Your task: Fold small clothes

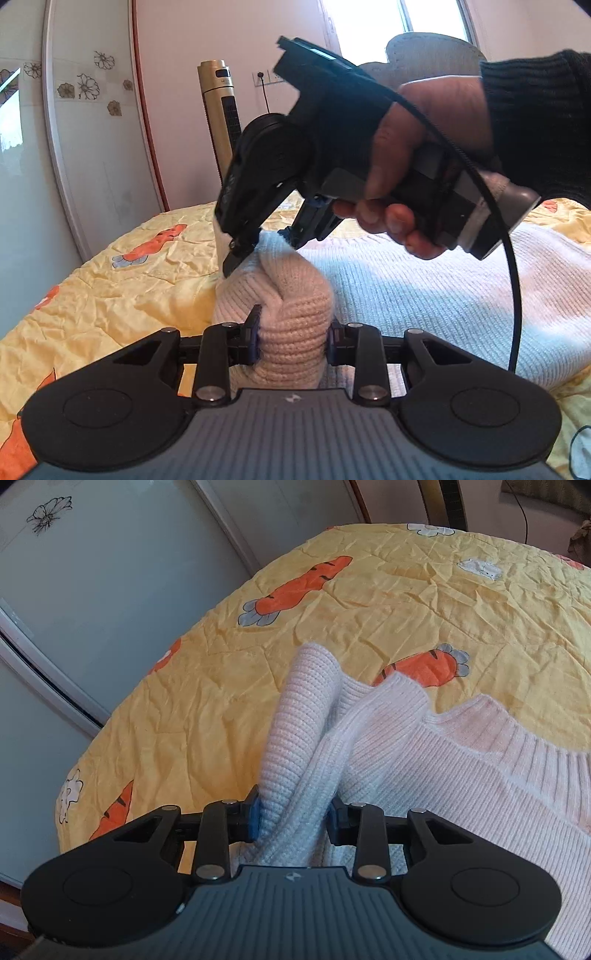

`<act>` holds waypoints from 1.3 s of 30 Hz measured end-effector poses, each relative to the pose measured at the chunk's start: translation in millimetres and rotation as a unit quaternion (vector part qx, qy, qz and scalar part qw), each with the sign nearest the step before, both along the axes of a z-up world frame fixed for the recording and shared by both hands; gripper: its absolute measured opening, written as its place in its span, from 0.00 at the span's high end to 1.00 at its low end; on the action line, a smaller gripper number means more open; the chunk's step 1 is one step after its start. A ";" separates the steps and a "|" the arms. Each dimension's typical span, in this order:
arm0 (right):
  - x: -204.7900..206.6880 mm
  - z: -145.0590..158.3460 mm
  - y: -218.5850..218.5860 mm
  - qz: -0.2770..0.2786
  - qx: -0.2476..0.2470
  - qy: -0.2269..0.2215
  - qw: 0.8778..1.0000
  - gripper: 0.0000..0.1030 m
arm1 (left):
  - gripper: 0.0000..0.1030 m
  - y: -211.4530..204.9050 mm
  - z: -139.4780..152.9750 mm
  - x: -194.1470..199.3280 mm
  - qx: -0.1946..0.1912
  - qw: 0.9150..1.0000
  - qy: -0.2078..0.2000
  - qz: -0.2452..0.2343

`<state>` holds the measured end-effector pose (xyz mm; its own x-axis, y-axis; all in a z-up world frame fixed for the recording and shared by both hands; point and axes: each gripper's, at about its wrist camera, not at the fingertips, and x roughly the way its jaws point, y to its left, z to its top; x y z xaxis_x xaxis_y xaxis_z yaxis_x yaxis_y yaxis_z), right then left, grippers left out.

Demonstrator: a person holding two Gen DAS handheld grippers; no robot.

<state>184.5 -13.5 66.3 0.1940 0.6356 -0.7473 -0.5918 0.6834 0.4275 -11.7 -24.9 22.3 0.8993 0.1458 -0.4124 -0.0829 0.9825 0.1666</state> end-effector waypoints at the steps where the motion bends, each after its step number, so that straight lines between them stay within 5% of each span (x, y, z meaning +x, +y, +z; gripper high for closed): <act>1: 0.6 1.4 -6.5 0.001 0.007 -0.002 1.000 0.72 | 0.70 -2.1 3.8 -0.4 -0.006 1.000 0.000 -0.003; 8: -4.6 36.3 -73.9 -0.009 0.064 -0.029 0.997 0.76 | 0.70 -56.8 44.1 -1.1 -0.022 0.995 -0.029 -0.094; 15: -28.3 72.4 -215.0 -0.066 0.084 -0.063 0.992 0.76 | 0.70 -153.2 47.0 -2.5 -0.036 0.974 -0.032 -0.221; 20: -43.3 30.8 -314.3 -0.149 0.078 -0.026 0.985 0.76 | 0.70 -205.2 3.9 7.5 -0.014 0.963 0.045 -0.265; 22: -48.3 -6.4 -338.5 -0.188 0.074 0.000 0.979 0.76 | 0.70 -215.2 -8.2 4.5 0.017 0.962 0.032 -0.272; 25: -56.7 -34.1 -359.9 -0.229 0.138 0.011 0.964 0.77 | 0.65 -216.4 -9.1 -0.5 0.031 0.957 0.023 -0.289; 26: -58.0 -36.7 -360.6 -0.236 0.148 0.009 0.960 0.73 | 0.59 -212.2 -5.8 -1.4 0.020 0.953 0.025 -0.300; 29: -55.5 -38.7 -366.8 -0.258 0.162 0.023 0.952 0.42 | 0.43 -185.2 13.6 -11.6 -0.020 0.935 0.034 -0.352; 31: -53.1 -33.1 -382.2 -0.284 0.195 0.043 0.938 0.39 | 0.31 -157.5 30.7 -26.9 -0.064 0.928 0.012 -0.366; 33: -58.8 -18.6 -400.8 -0.319 0.221 0.024 0.921 0.40 | 0.15 -135.7 43.7 -34.2 -0.088 0.930 -0.018 -0.357; 35: -64.9 -3.2 -408.0 -0.331 0.237 -0.008 0.913 0.40 | 0.14 -126.7 47.1 -36.4 -0.070 0.939 -0.040 -0.333; 39: -55.1 7.4 -380.1 -0.273 0.224 0.006 0.936 0.36 | 0.14 -119.5 39.0 -8.7 -0.022 0.964 -0.017 -0.264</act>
<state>129.4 -393.6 73.6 0.5745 0.6937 -0.4344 -0.2000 0.6336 0.7473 -20.4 -144.4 61.3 0.8564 -0.3522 -0.3775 0.4257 0.8955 0.1301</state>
